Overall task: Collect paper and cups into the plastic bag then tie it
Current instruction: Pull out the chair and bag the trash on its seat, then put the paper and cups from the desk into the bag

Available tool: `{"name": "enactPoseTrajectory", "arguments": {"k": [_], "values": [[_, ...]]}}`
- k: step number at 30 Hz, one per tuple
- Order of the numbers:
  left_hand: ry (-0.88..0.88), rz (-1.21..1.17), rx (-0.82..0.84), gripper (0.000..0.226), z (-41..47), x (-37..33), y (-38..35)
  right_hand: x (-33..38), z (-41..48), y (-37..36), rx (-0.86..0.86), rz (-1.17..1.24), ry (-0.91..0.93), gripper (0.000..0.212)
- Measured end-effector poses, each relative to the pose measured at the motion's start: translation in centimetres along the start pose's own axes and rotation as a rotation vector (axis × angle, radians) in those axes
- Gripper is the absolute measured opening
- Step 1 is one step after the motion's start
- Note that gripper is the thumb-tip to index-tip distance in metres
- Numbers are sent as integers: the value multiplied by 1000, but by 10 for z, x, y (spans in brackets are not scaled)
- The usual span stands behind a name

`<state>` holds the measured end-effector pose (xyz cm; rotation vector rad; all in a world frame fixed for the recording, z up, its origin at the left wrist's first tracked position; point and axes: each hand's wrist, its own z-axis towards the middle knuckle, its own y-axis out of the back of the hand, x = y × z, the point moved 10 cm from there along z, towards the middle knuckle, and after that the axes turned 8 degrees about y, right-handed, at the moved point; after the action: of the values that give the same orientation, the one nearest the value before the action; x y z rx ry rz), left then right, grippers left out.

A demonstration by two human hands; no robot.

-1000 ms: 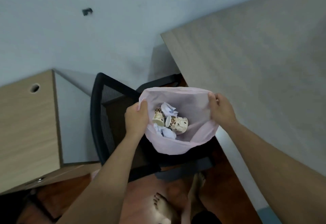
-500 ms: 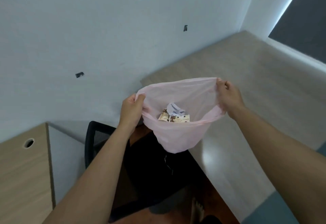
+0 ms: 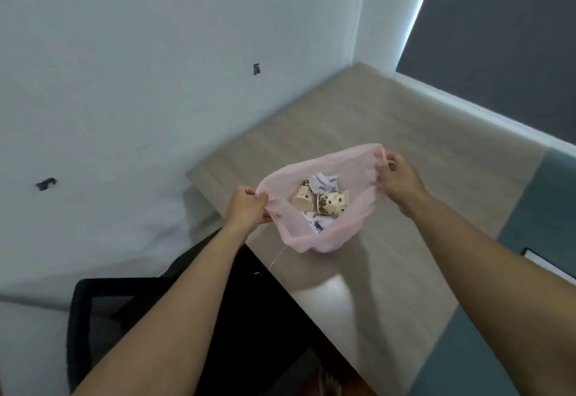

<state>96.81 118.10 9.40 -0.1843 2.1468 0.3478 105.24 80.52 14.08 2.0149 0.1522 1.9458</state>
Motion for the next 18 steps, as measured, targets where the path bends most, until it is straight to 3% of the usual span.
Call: {"name": "enactPoseTrajectory", "arguments": {"k": [2, 6, 8, 18], "values": [[41, -41, 17, 26, 7, 14, -7, -23, -4, -1, 19, 0, -47, 12], [71, -56, 63, 67, 14, 30, -5, -55, -18, -1, -1, -4, -131, 34], [57, -22, 106, 76, 11, 30, -2, -52, -33, -2, -28, -29, -144, 36], [-125, 273, 317, 43, -20, 41, 90, -33, -165, -24, -120, -168, -195, 63]]}}
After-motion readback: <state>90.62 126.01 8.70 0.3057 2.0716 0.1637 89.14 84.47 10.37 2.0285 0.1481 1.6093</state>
